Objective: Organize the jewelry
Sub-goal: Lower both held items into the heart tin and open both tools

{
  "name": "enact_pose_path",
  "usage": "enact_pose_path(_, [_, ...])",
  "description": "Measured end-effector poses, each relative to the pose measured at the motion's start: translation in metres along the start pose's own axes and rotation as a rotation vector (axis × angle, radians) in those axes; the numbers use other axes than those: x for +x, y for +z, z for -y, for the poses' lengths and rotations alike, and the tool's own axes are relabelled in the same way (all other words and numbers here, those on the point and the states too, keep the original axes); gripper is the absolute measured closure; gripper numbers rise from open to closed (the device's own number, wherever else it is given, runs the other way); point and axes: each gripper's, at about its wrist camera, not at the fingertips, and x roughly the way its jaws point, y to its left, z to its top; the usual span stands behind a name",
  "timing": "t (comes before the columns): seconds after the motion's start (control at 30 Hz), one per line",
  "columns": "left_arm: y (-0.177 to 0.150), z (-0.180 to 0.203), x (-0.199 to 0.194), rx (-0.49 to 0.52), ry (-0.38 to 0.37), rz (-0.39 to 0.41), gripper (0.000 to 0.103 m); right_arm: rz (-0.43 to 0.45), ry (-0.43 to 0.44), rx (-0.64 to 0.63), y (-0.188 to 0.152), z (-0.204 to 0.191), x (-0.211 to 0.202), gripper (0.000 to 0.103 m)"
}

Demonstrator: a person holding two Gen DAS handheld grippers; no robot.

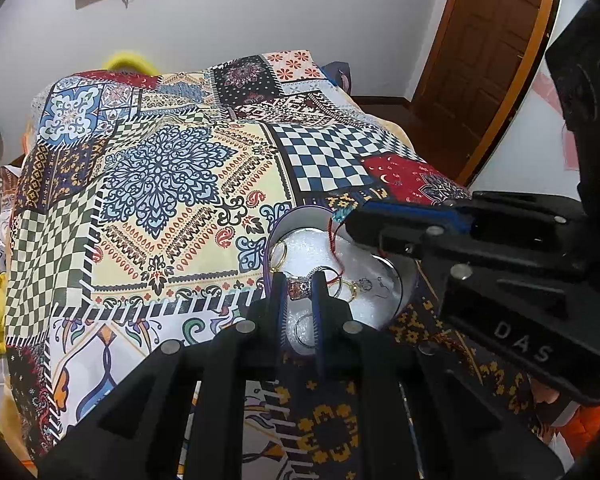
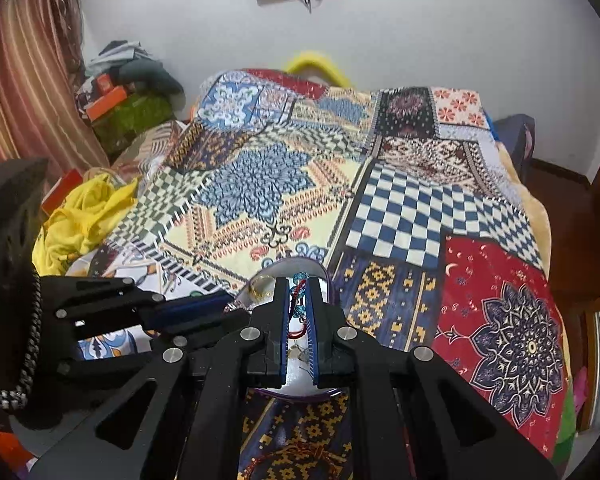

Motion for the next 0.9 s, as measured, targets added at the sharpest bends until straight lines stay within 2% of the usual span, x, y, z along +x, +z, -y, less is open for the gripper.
enact_pose_path(0.37, [-0.001, 0.001, -0.007, 0.006, -0.009, 0.009, 0.093, -0.046, -0.001, -0.015, -0.002, -0.001, 0.0, 0.095])
enact_pose_path(0.53, [-0.001, 0.001, -0.018, 0.002, -0.012, 0.023, 0.093, -0.019, -0.024, -0.027, -0.002, -0.004, -0.012, 0.093])
enact_pose_path(0.73, [-0.001, 0.003, -0.039, 0.01, -0.008, 0.047, 0.092, 0.035, -0.063, -0.04, -0.003, -0.009, -0.033, 0.078])
enact_pose_path(0.9, [-0.002, 0.003, -0.061, 0.001, -0.009, 0.075, 0.09, 0.084, -0.079, -0.044, -0.004, -0.013, -0.057, 0.076])
